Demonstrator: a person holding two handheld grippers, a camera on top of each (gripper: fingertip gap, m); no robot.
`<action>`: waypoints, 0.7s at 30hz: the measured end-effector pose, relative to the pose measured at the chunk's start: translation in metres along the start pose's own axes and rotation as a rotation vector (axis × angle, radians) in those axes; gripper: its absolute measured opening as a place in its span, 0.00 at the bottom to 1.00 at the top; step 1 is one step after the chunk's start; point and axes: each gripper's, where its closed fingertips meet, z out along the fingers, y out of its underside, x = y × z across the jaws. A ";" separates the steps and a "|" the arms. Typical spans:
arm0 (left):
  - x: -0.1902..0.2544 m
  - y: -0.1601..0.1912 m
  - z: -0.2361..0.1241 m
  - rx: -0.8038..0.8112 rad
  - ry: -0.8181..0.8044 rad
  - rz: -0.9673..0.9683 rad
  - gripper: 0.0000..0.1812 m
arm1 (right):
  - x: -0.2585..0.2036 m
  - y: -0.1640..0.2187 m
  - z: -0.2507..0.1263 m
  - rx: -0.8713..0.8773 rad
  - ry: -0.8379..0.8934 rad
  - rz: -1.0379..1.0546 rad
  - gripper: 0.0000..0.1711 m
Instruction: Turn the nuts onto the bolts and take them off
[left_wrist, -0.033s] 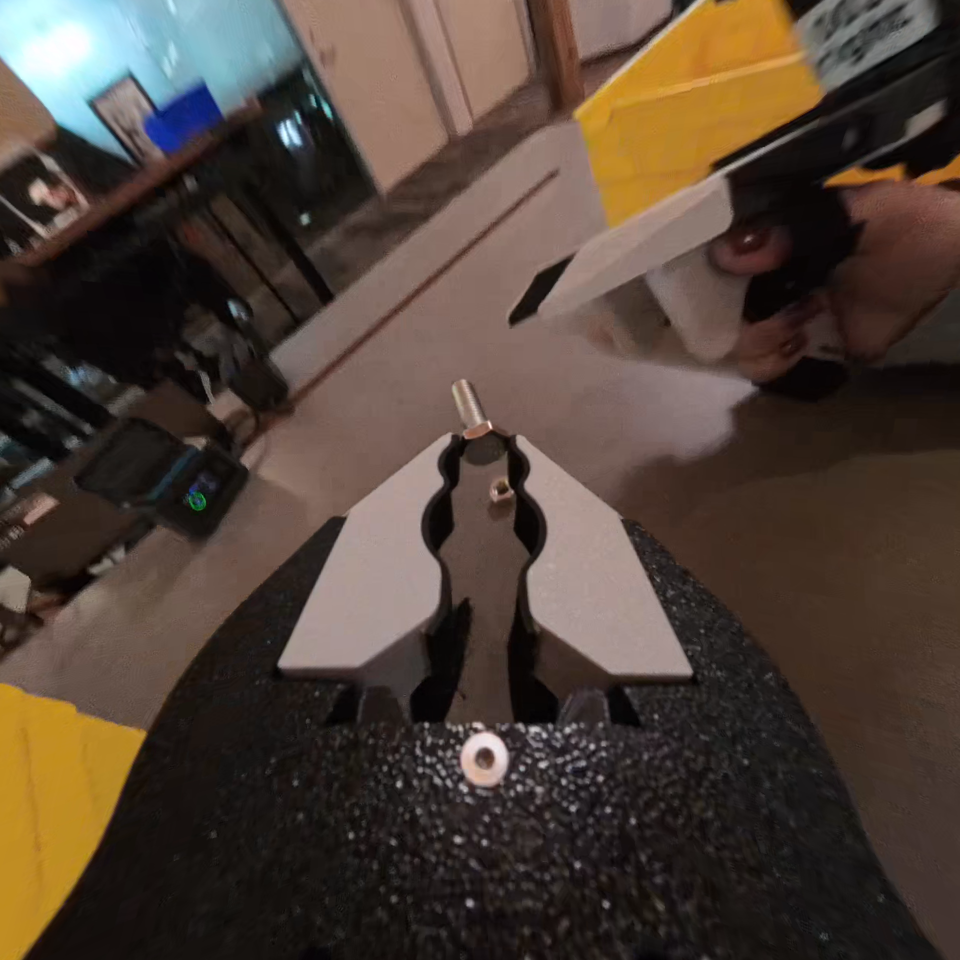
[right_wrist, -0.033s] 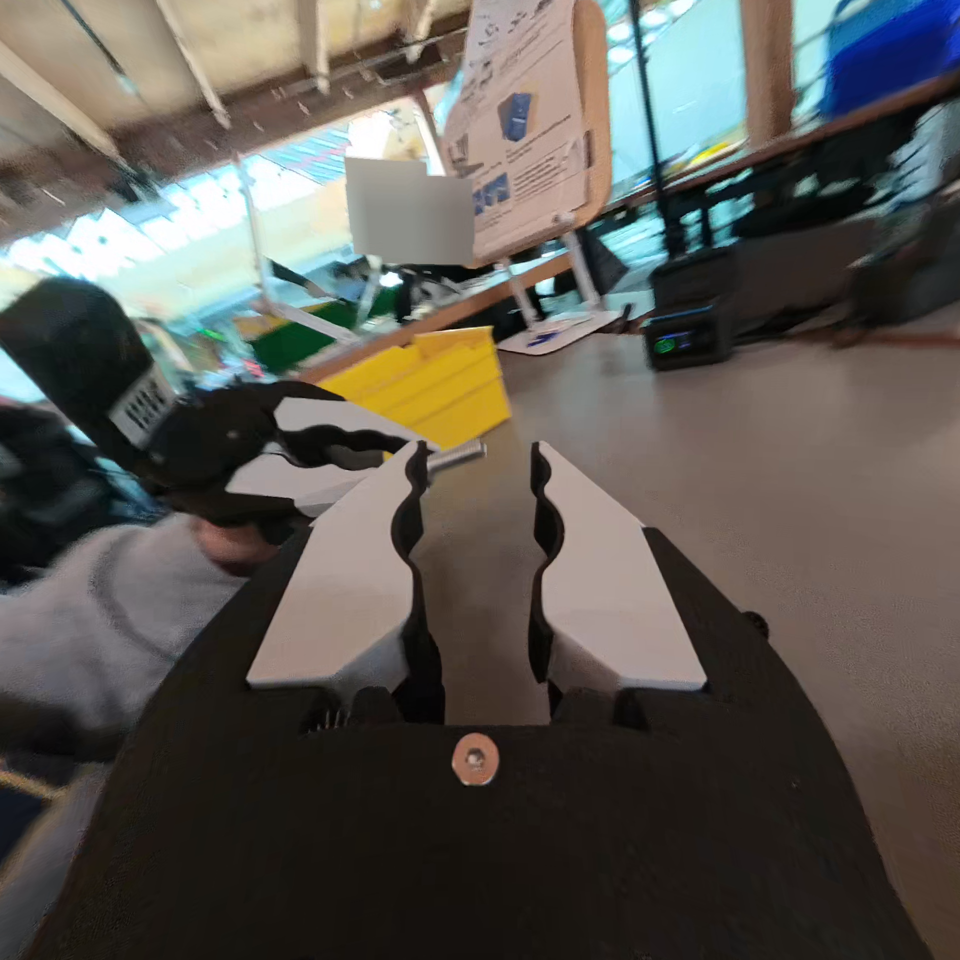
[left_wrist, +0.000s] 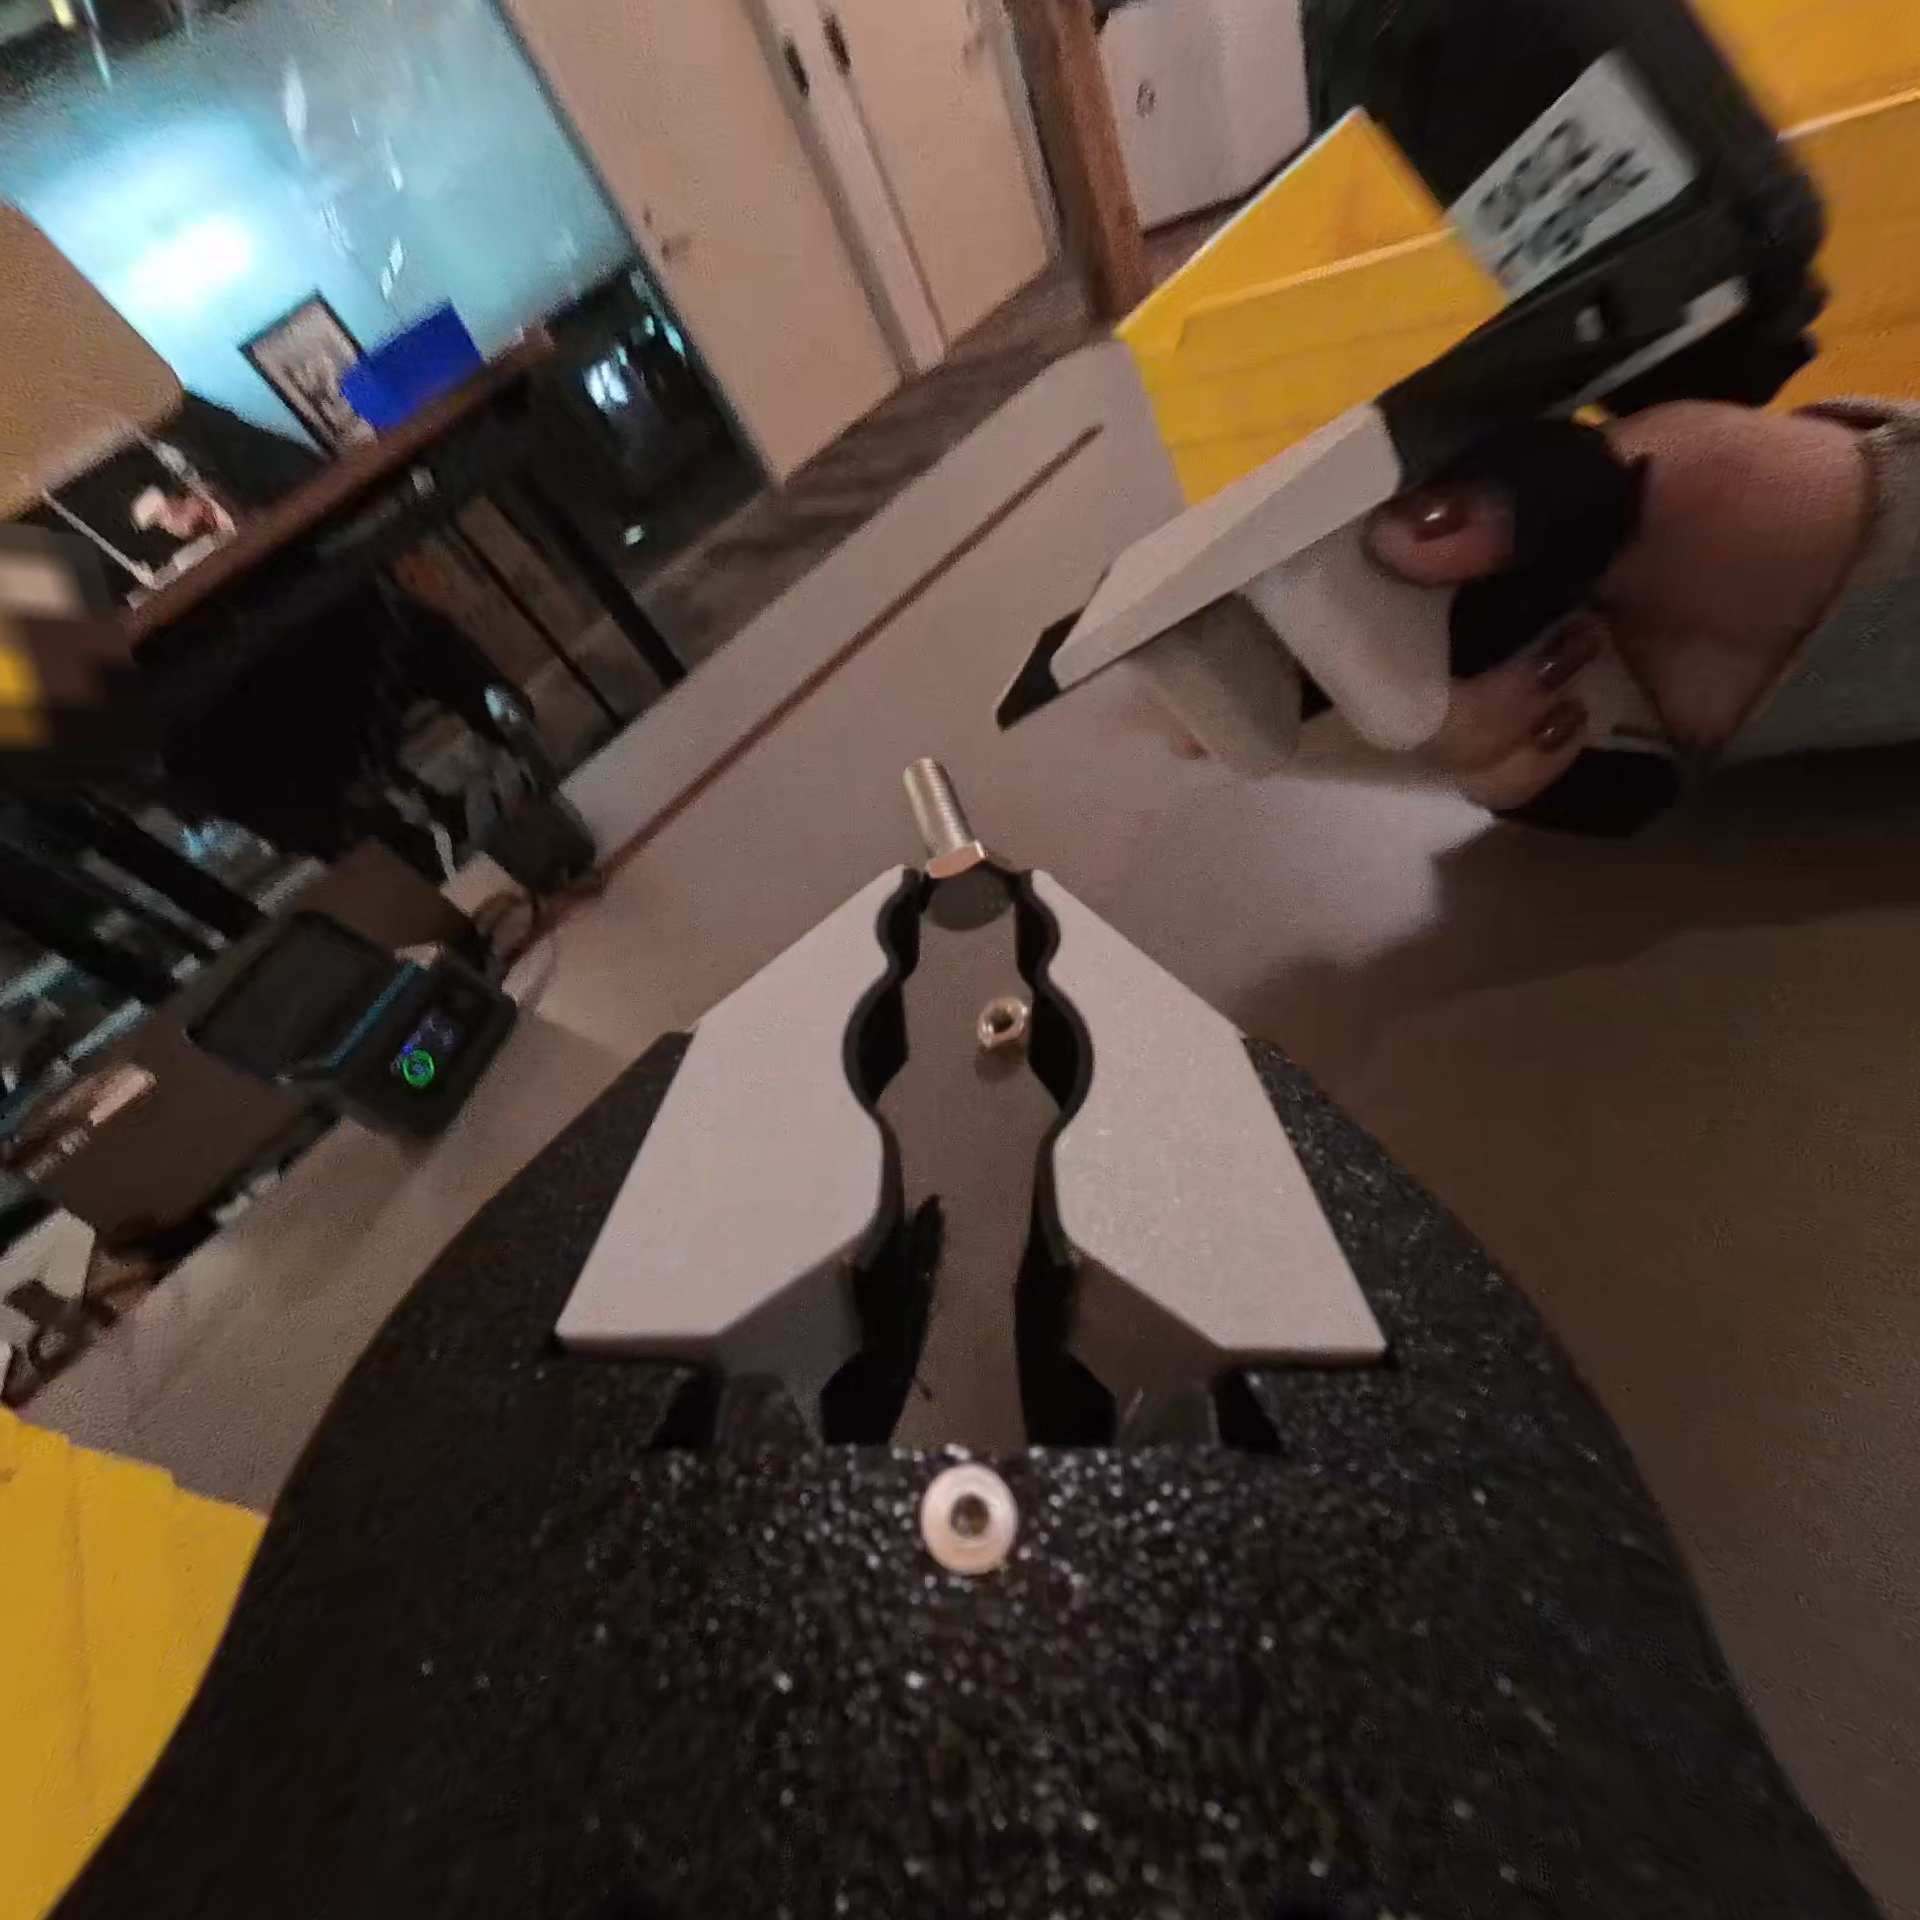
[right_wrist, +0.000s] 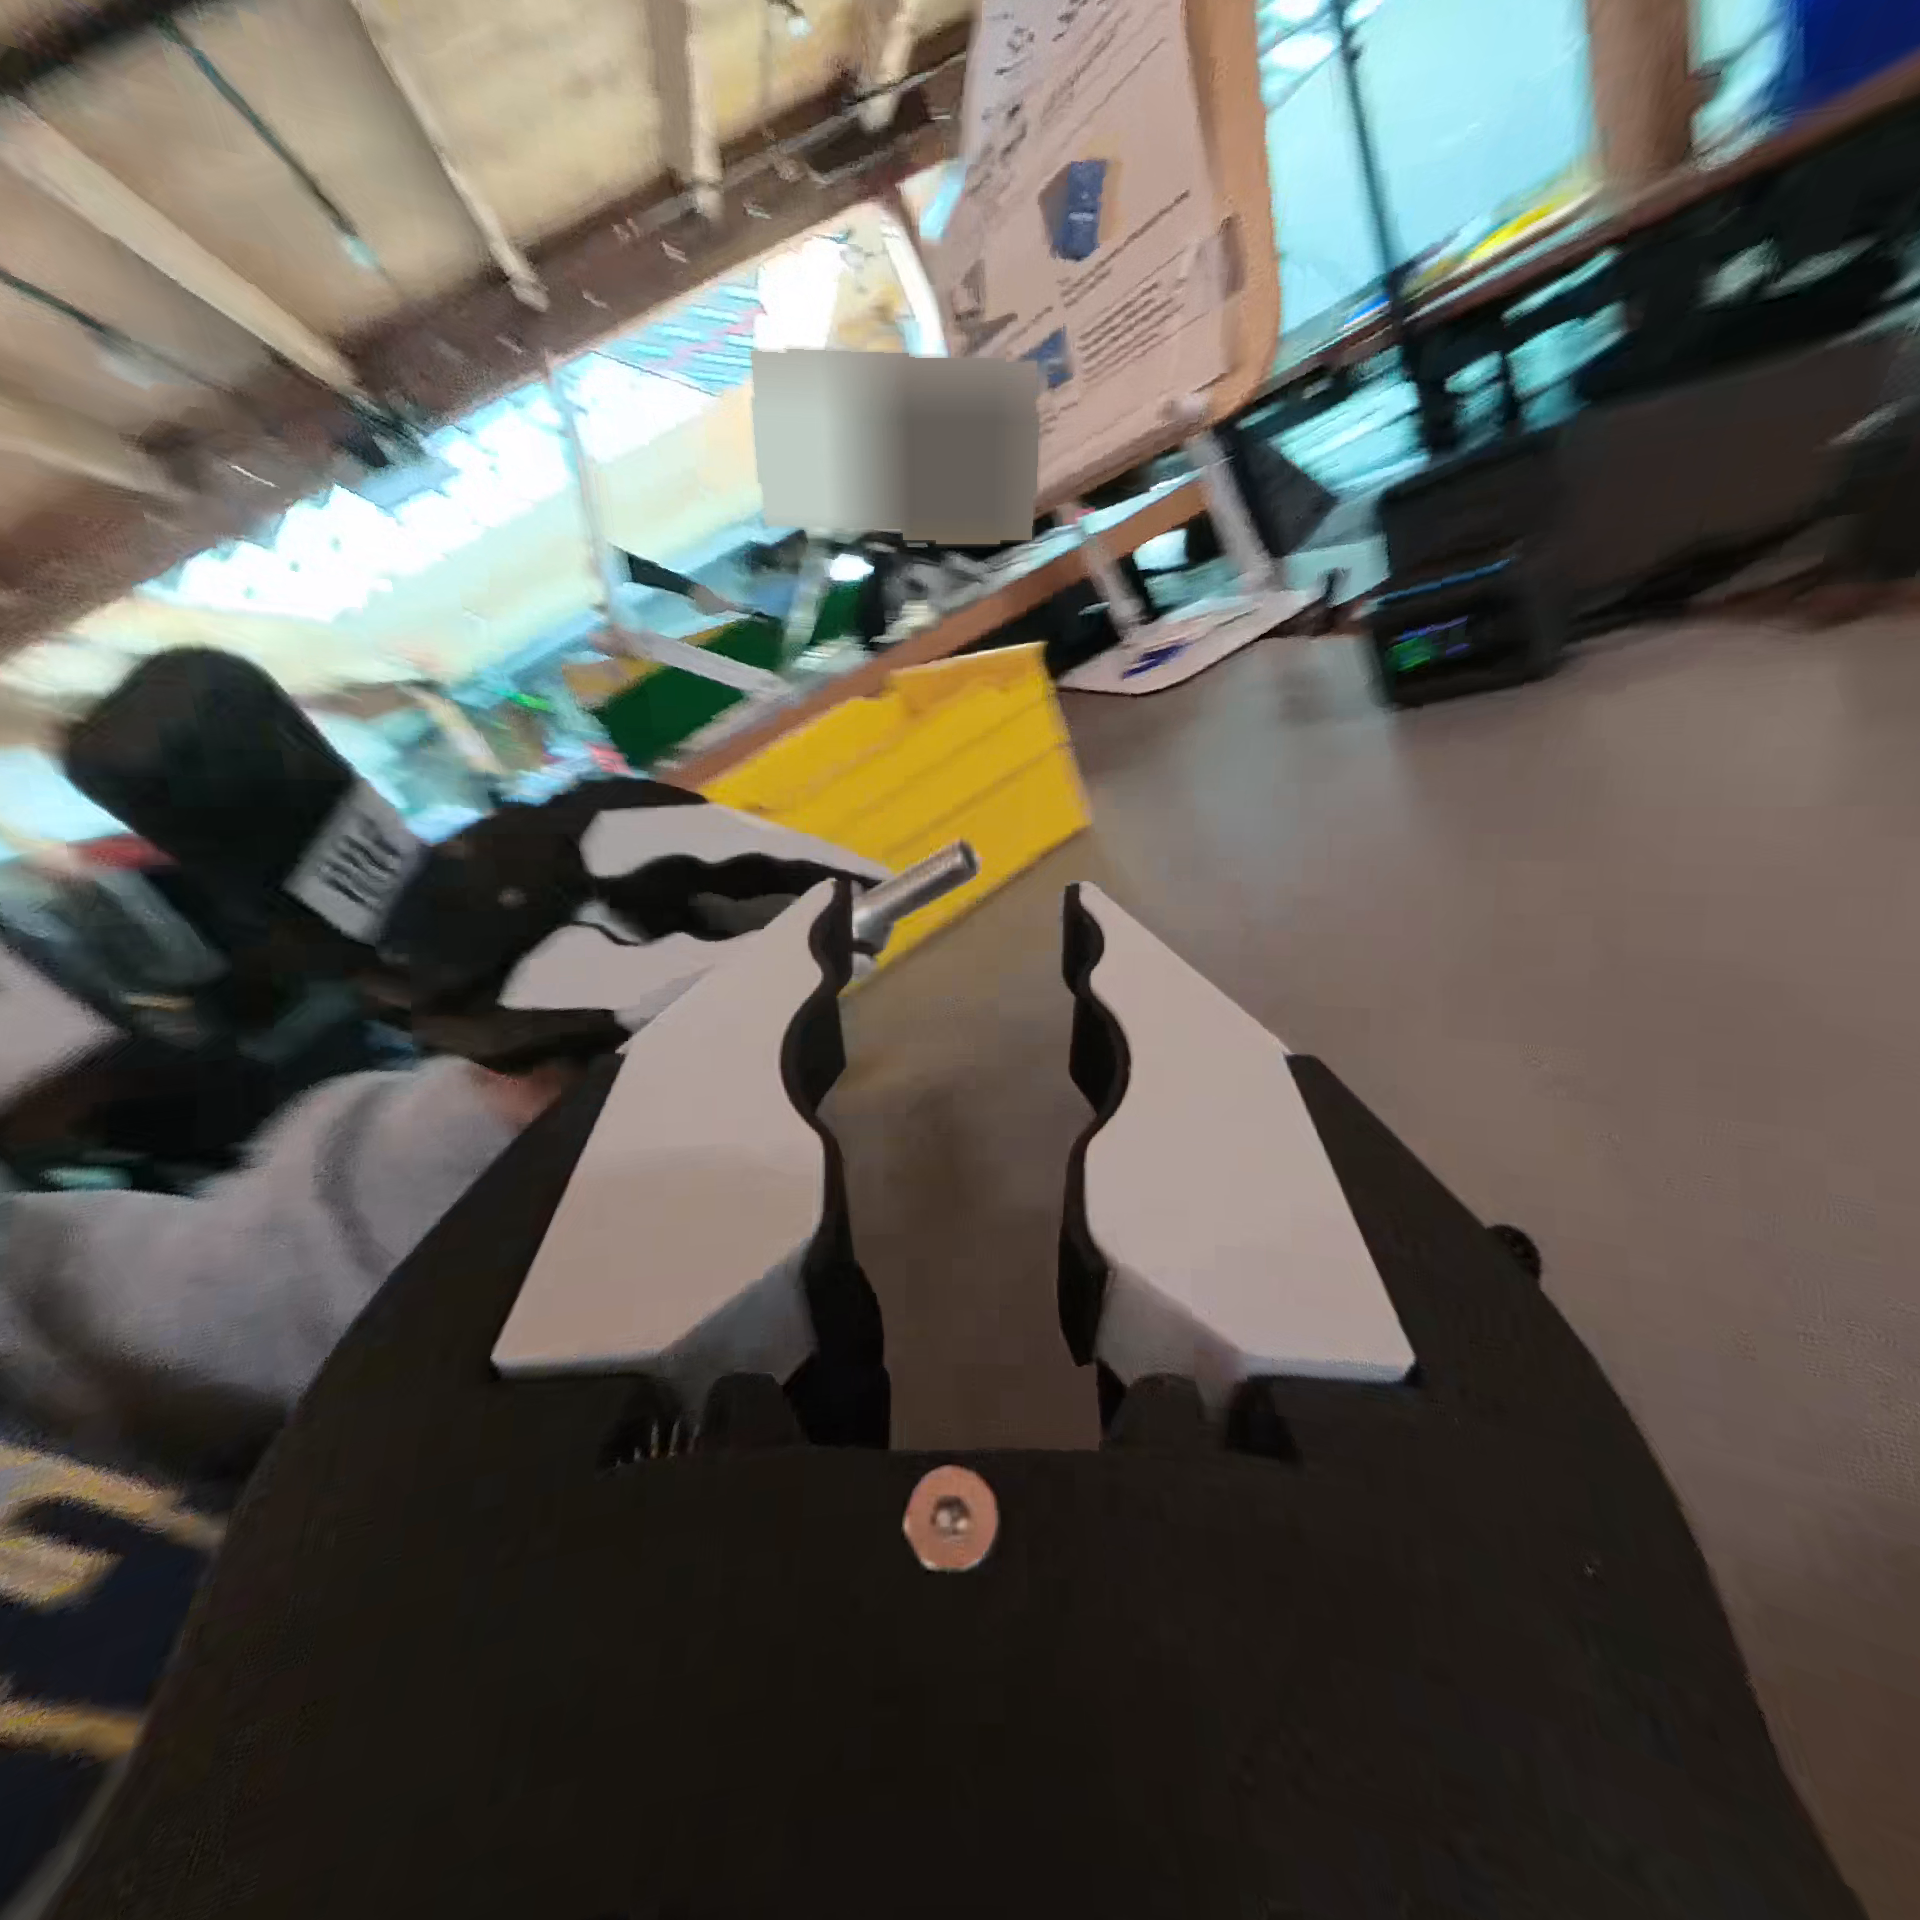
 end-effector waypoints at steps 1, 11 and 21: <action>0.005 -0.009 -0.002 0.058 0.005 0.032 0.09 | -0.009 -0.001 0.001 0.009 -0.081 0.103 0.23; 0.025 -0.031 -0.007 0.219 0.041 0.114 0.09 | -0.043 -0.001 0.002 0.018 -0.319 0.299 0.14; 0.029 -0.013 0.006 0.099 0.138 -0.173 0.31 | -0.032 0.000 -0.008 -0.049 -0.185 -0.096 0.04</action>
